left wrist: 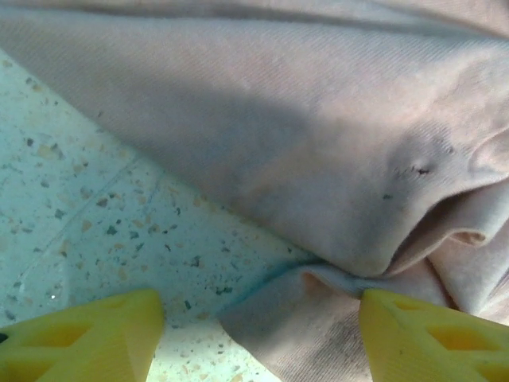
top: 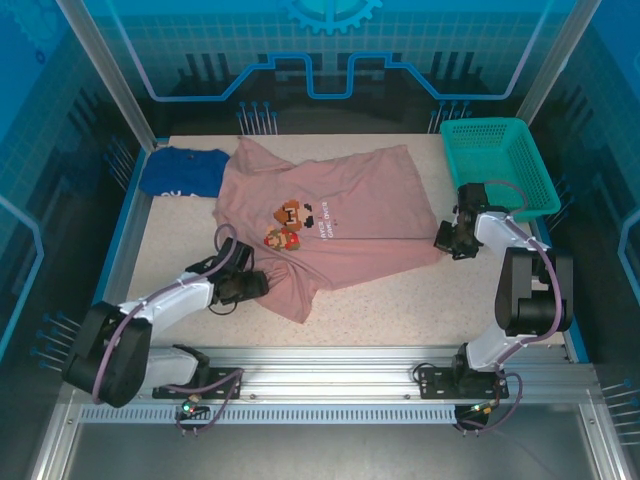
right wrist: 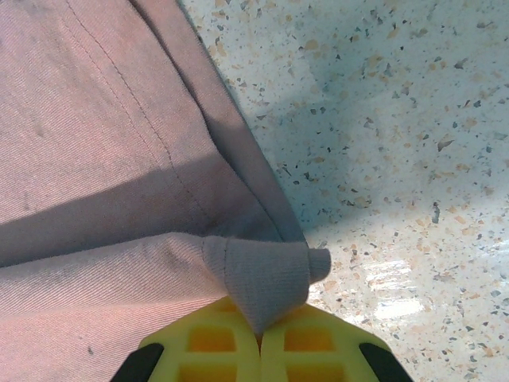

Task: Fold the inside-out t-shirt
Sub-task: Turn over the T-shirt at the center of the table.

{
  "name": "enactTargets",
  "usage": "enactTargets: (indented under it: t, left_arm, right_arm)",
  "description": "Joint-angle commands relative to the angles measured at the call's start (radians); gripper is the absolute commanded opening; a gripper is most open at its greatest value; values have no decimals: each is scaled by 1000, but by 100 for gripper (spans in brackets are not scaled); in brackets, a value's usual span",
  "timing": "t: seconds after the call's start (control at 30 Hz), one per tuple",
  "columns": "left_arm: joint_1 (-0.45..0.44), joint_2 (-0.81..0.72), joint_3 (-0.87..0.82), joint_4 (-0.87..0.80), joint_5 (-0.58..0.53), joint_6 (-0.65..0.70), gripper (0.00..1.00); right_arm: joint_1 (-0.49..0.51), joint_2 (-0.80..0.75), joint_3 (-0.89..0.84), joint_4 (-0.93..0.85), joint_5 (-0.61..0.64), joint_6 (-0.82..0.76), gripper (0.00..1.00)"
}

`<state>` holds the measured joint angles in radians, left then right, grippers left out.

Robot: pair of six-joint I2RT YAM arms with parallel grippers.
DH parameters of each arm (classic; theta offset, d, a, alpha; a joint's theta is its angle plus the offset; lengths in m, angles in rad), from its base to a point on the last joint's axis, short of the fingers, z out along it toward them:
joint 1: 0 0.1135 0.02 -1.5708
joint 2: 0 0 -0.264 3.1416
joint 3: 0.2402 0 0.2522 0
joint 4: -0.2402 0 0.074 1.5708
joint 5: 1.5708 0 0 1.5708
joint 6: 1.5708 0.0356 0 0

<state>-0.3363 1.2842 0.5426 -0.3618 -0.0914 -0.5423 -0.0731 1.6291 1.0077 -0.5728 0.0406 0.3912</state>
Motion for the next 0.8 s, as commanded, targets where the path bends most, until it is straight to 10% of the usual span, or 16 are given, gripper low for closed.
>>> enactTargets:
  t: [0.0,0.77]
  left_arm:
    - [-3,51,28,19,45,42,67]
    - [-217,201,133,-36,-45,112,34]
  right_arm:
    - [-2,2,-1,12,-12,-16,2]
    - [-3,-5,3,10,-13,-21,1]
